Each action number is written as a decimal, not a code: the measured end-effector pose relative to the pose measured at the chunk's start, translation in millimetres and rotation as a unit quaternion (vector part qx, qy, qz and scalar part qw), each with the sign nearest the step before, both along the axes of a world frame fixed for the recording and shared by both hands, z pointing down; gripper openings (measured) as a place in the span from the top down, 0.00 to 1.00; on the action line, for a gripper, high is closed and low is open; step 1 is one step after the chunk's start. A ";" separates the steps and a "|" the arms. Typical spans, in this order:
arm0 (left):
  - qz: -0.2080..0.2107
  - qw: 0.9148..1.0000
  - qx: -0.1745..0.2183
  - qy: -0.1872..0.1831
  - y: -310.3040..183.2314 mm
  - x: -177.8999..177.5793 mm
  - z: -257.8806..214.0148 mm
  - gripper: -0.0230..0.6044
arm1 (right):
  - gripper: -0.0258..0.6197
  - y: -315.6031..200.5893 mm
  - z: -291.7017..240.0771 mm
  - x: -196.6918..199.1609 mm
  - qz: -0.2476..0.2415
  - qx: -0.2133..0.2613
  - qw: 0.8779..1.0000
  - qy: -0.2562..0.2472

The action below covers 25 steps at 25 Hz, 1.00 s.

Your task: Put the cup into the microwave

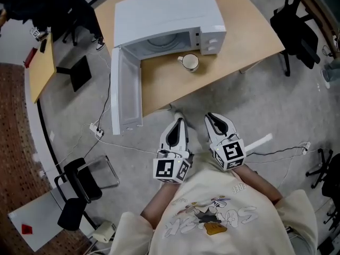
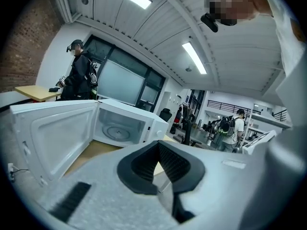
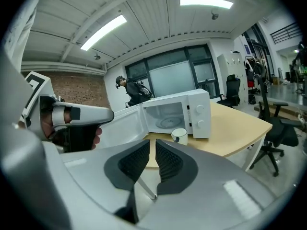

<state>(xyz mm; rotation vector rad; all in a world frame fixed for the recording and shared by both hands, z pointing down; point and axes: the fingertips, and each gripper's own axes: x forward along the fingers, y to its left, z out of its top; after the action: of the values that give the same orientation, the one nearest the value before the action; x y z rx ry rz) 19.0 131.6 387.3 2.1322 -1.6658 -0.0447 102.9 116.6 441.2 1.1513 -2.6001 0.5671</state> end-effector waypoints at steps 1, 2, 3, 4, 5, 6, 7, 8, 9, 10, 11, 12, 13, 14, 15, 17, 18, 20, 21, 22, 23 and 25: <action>0.005 1.000 0.002 0.002 -9.4 -9.6 -2.1 0.96 | 0.88 -9.1 -2.0 -10.0 0.003 0.003 1.000 0.002; 0.011 1.000 0.004 0.003 -19.2 -19.2 -4.0 0.96 | 0.87 -18.1 -3.4 -20.2 0.006 0.008 1.000 0.006; 0.017 1.000 0.005 0.003 -29.0 -28.9 -5.3 0.96 | 0.86 -27.2 -3.8 -29.8 0.010 0.013 1.000 0.012; 0.023 1.000 0.006 0.003 -38.5 -38.5 -6.2 0.96 | 0.85 -36.7 -3.4 -38.0 0.017 0.017 1.000 0.019; 0.029 1.000 0.006 0.003 -47.2 -47.6 -7.0 0.96 | 0.84 -46.3 -2.9 -44.3 0.028 0.023 0.999 0.029; 0.034 0.999 0.006 0.003 -54.5 -55.5 -7.5 0.96 | 0.84 -55.5 -2.8 -49.2 0.041 0.029 0.998 0.039; 0.038 0.999 0.004 0.004 -60.6 -62.1 -7.0 0.96 | 0.83 -64.2 -3.5 -53.5 0.053 0.039 0.997 0.048; 0.042 0.999 0.001 0.005 -66.5 -67.3 -4.5 0.96 | 0.82 -73.2 -4.2 -58.1 0.061 0.049 0.995 0.056; 0.044 0.999 -0.004 0.006 -72.8 -71.5 0.1 0.96 | 0.81 -82.6 -4.3 -63.2 0.067 0.057 0.994 0.061; 0.047 0.999 -0.010 0.007 -78.4 -74.6 6.0 0.96 | 0.80 -91.1 -3.1 -67.7 0.071 0.061 0.993 0.065; 0.050 0.999 -0.016 0.005 -82.6 -76.2 11.7 0.96 | 0.79 -97.6 -0.6 -70.6 0.075 0.062 0.993 0.067; 0.052 0.998 -0.022 0.003 -85.6 -76.6 16.6 0.96 | 0.76 -102.5 2.8 -71.9 0.078 0.061 0.993 0.067; 0.054 0.998 -0.026 0.002 -89.3 -76.2 20.7 0.96 | 0.73 -107.7 6.6 -72.1 0.081 0.063 0.992 0.069; 0.054 0.998 -0.030 0.001 -93.9 -76.0 24.4 0.96 | 0.70 -114.1 10.8 -72.0 0.083 0.069 0.991 0.073; 0.053 0.998 -0.034 -0.001 -98.9 -75.7 28.3 0.96 | 0.63 -121.4 15.2 -72.0 0.083 0.081 0.990 0.078; 0.055 0.998 -0.042 -0.008 -106.5 -74.3 35.1 0.96 | 0.53 -135.5 27.7 -71.2 0.087 0.099 0.987 0.090; 0.058 0.997 -0.044 -0.011 -107.9 -73.0 37.0 0.96 | 0.49 -140.6 36.1 -69.8 0.093 0.096 0.987 0.093; 0.066 0.997 -0.045 -0.018 -107.4 -69.5 38.7 0.96 | 0.47 -148.9 52.6 -65.6 0.102 0.088 0.986 0.102; 0.067 0.996 -0.047 -0.020 -107.1 -67.6 40.4 0.96 | 0.45 -153.6 59.0 -63.0 0.104 0.089 0.985 0.108; 0.067 0.996 -0.050 -0.022 -107.5 -65.9 42.8 0.96 | 0.44 -159.2 63.9 -60.6 0.107 0.094 0.983 0.113; 0.066 0.996 -0.054 -0.024 -108.3 -64.8 45.3 0.96 | 0.43 -165.2 67.6 -58.9 0.111 0.099 0.982 0.117; 0.064 0.996 -0.057 -0.031 -109.2 -65.6 48.4 0.96 | 0.38 -176.3 72.9 -60.1 0.118 0.108 0.980 0.117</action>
<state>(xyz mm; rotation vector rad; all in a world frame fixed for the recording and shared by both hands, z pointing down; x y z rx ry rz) -46.6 22.3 435.7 2.1672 -1.5225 0.1527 42.8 -59.7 514.0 1.5092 -2.3833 0.1787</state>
